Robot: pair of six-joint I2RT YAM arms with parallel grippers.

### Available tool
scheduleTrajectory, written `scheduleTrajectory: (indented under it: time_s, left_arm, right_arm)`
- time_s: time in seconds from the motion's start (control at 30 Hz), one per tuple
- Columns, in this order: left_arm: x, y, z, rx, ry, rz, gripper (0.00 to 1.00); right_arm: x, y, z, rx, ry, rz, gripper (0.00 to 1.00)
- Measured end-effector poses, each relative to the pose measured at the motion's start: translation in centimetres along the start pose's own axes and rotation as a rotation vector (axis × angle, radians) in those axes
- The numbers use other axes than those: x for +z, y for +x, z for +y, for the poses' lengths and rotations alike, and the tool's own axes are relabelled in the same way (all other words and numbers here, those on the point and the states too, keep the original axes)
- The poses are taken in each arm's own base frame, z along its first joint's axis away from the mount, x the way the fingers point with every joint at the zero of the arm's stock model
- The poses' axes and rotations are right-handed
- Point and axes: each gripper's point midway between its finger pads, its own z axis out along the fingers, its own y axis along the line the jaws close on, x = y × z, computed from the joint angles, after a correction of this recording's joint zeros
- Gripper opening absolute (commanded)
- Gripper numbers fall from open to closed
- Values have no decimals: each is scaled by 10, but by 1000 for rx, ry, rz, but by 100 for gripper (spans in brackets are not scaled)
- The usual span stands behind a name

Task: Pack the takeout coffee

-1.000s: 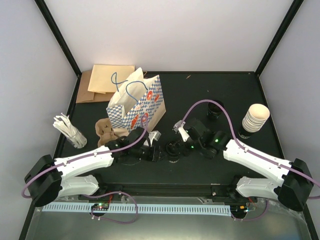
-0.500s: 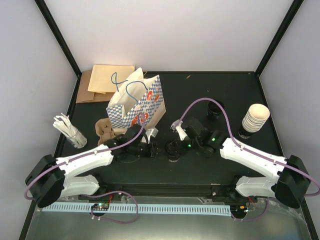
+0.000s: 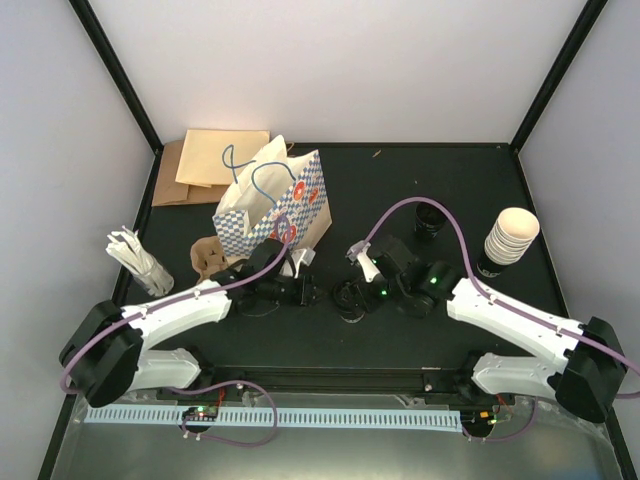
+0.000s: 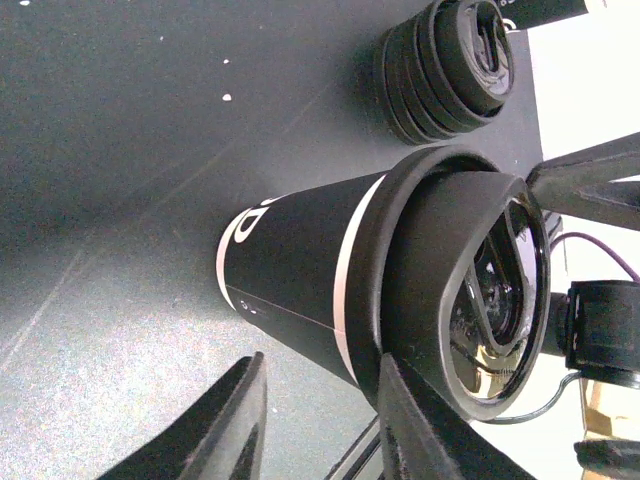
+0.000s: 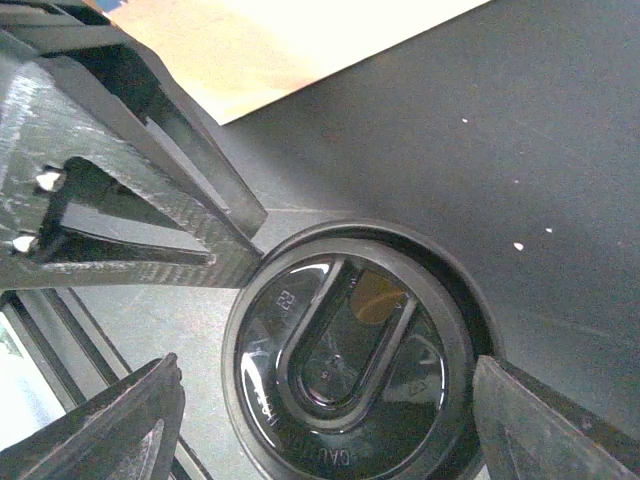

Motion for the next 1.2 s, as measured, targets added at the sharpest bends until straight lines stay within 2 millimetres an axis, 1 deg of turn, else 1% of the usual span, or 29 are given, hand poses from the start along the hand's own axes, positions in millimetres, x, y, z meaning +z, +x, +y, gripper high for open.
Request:
scheduleTrajectory:
  time_s: [0.13, 0.3, 0.43, 0.6, 0.7, 0.83, 1.07, 1.2]
  left_arm:
    - [0, 0, -1, 8, 7, 4, 40]
    - [-2, 2, -7, 19, 31, 13, 39]
    - [-2, 3, -14, 28, 69, 22, 39]
    - [-1, 8, -19, 26, 112, 42, 39]
    - [0, 11, -20, 20, 125, 54, 34]
    - [3, 12, -20, 14, 134, 64, 31]
    - [7, 14, -19, 6, 135, 77, 30]
    - [9, 15, -18, 2, 137, 80, 30]
  right_arm:
    - [1, 5, -7, 0, 39, 22, 81]
    - [3, 11, -18, -1, 98, 54, 80]
    - [0, 10, -21, -19, 121, 59, 79]
    - [-3, 7, -20, -47, 121, 59, 81]
    - [-2, 8, -19, -67, 115, 63, 82]
    - [-2, 8, -18, -92, 109, 66, 81]
    - [9, 10, -14, -139, 106, 108, 80]
    - [10, 9, -11, -152, 102, 111, 79]
